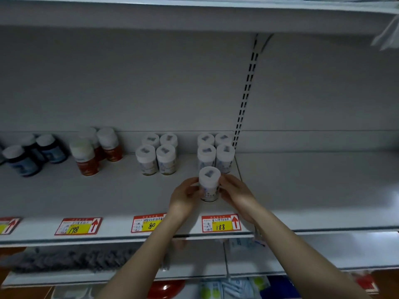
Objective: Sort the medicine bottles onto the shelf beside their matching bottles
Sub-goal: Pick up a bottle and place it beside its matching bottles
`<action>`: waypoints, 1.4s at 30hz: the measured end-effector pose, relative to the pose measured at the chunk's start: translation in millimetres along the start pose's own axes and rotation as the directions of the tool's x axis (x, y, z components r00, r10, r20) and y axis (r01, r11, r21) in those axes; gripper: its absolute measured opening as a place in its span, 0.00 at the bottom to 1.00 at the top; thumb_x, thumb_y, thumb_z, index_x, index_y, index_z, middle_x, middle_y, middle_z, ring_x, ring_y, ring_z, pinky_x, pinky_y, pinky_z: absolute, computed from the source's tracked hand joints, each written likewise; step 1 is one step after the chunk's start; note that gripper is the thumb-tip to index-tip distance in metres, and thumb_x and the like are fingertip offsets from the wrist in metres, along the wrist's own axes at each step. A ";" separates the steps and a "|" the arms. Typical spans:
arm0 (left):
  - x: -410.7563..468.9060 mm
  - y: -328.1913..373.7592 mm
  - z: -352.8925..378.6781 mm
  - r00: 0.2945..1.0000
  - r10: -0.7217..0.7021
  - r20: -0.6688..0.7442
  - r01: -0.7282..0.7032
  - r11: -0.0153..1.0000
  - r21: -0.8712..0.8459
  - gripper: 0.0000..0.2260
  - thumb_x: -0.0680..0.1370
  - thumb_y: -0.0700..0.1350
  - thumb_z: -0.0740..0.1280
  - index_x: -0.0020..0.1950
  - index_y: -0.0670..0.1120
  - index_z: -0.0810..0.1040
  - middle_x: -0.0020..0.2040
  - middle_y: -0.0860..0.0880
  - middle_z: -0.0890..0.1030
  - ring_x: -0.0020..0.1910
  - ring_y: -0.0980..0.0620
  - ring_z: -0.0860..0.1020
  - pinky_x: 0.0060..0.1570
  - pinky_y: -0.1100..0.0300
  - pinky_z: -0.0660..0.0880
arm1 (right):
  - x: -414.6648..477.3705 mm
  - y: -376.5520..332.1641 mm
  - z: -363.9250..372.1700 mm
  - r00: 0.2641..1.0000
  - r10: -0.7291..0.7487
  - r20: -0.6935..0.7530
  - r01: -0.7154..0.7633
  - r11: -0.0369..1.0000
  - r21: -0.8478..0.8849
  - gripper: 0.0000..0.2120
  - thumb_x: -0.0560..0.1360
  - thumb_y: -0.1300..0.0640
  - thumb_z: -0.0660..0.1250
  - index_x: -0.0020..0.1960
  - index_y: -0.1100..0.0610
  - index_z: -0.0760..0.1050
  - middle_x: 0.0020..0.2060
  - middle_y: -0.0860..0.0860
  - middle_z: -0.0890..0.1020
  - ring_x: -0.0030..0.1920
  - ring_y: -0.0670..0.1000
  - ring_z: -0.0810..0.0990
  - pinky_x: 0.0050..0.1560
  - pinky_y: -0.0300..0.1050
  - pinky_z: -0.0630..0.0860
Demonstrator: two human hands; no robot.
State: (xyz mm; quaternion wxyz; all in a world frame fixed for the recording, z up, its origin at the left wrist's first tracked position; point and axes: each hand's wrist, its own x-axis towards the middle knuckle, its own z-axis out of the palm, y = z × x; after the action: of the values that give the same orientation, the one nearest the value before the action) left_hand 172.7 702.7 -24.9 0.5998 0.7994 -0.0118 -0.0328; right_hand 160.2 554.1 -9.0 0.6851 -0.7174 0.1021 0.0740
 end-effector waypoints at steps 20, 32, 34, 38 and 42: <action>32.5 -0.8 3.4 0.999 -0.014 0.038 0.013 1.000 0.024 0.14 0.75 0.38 0.64 0.61 0.45 0.74 0.58 0.43 0.79 0.57 0.47 0.78 0.61 0.51 0.73 | 34.8 0.0 0.4 1.000 -0.021 0.019 0.020 0.999 0.026 0.08 0.78 0.53 0.59 0.46 0.52 0.76 0.56 0.62 0.77 0.60 0.62 0.74 0.65 0.58 0.68; -0.6 14.1 -3.8 0.966 0.101 -0.239 -0.070 0.988 0.136 0.10 0.78 0.41 0.61 0.56 0.41 0.77 0.54 0.46 0.79 0.50 0.54 0.74 0.45 0.73 0.64 | 12.5 -0.2 -4.0 0.976 0.008 -0.217 -0.002 1.000 0.030 0.07 0.79 0.54 0.58 0.48 0.52 0.73 0.56 0.59 0.79 0.60 0.58 0.75 0.63 0.54 0.71; -10.4 22.6 1.3 0.954 0.149 -0.261 -0.136 0.988 0.068 0.08 0.77 0.39 0.62 0.53 0.41 0.78 0.48 0.49 0.79 0.46 0.56 0.74 0.40 0.77 0.66 | 3.5 2.9 -5.6 0.968 0.005 -0.251 0.018 0.996 0.088 0.06 0.78 0.55 0.59 0.48 0.53 0.74 0.51 0.57 0.79 0.58 0.56 0.77 0.60 0.48 0.72; -24.0 36.7 28.0 0.971 0.186 -0.152 -0.193 0.981 -0.029 0.07 0.77 0.40 0.63 0.51 0.41 0.79 0.44 0.52 0.78 0.44 0.57 0.76 0.42 0.80 0.67 | -18.8 9.6 -19.2 0.953 0.005 -0.303 0.043 0.988 0.150 0.05 0.77 0.57 0.60 0.50 0.55 0.74 0.50 0.55 0.79 0.55 0.53 0.77 0.56 0.44 0.72; -32.5 50.5 65.6 0.974 0.225 -0.012 -0.225 0.973 -0.042 0.08 0.76 0.39 0.63 0.52 0.39 0.79 0.47 0.47 0.80 0.48 0.53 0.76 0.44 0.78 0.68 | -40.7 5.1 -55.8 0.932 -0.032 -0.361 0.075 0.992 0.104 0.07 0.78 0.57 0.59 0.45 0.52 0.75 0.48 0.53 0.80 0.52 0.51 0.78 0.54 0.43 0.72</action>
State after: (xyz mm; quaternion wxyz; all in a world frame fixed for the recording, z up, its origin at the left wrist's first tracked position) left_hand 136.9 627.5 6.6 0.6169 0.7799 -0.0993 0.0380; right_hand 117.6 500.0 -1.0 0.6974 -0.6803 0.2097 -0.0827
